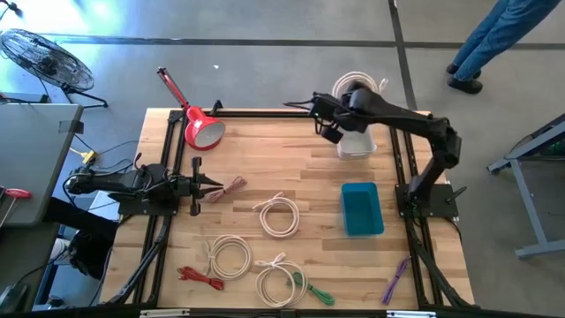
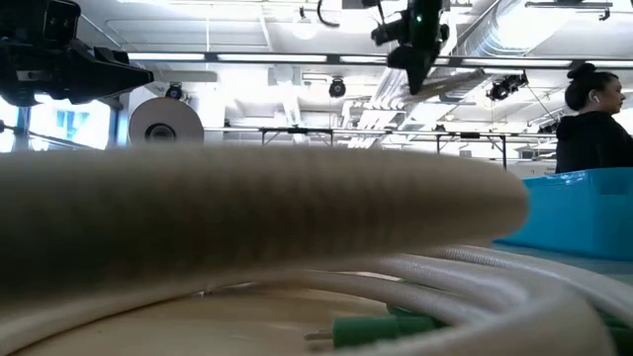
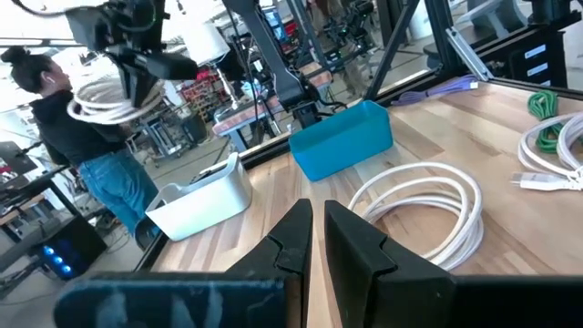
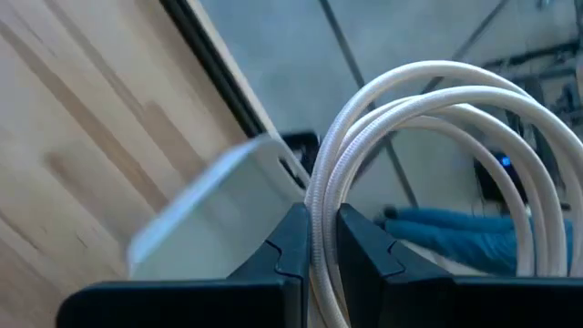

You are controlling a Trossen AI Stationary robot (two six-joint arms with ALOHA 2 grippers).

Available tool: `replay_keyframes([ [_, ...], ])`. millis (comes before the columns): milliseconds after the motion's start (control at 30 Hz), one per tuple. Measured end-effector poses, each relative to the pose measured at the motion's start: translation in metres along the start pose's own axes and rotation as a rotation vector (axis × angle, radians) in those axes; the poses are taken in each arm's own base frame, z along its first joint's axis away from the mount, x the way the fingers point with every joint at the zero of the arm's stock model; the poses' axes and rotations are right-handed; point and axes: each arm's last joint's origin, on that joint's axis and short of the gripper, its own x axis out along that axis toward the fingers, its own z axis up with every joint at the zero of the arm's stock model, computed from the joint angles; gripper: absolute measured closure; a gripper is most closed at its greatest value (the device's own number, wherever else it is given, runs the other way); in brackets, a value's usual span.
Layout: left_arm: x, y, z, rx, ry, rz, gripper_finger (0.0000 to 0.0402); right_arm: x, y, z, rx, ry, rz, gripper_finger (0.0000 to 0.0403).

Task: Pick & Place USB Port
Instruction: Put the white HDMI cable into the white bin

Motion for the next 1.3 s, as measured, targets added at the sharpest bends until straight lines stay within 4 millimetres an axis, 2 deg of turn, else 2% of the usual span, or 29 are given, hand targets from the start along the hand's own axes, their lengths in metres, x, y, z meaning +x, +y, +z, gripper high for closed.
replay_keyframes([
  [533,0.000,-0.001,0.000,-0.001,-0.015,-0.038,0.0373,0.067,0.011,0.004,-0.050,0.327,0.089,0.0376],
  [1000,0.000,-0.002,0.000,0.000,-0.016,-0.054,0.0373,0.090,0.018,0.003,-0.037,0.455,0.222,0.0376],
  [1200,0.000,-0.002,0.000,0.000,-0.016,-0.054,0.0373,0.117,0.035,-0.022,-0.126,0.585,0.224,0.0376],
  [1300,0.000,-0.002,0.000,0.000,-0.016,-0.054,0.0373,0.131,0.048,-0.030,-0.159,0.571,0.247,0.0376],
])
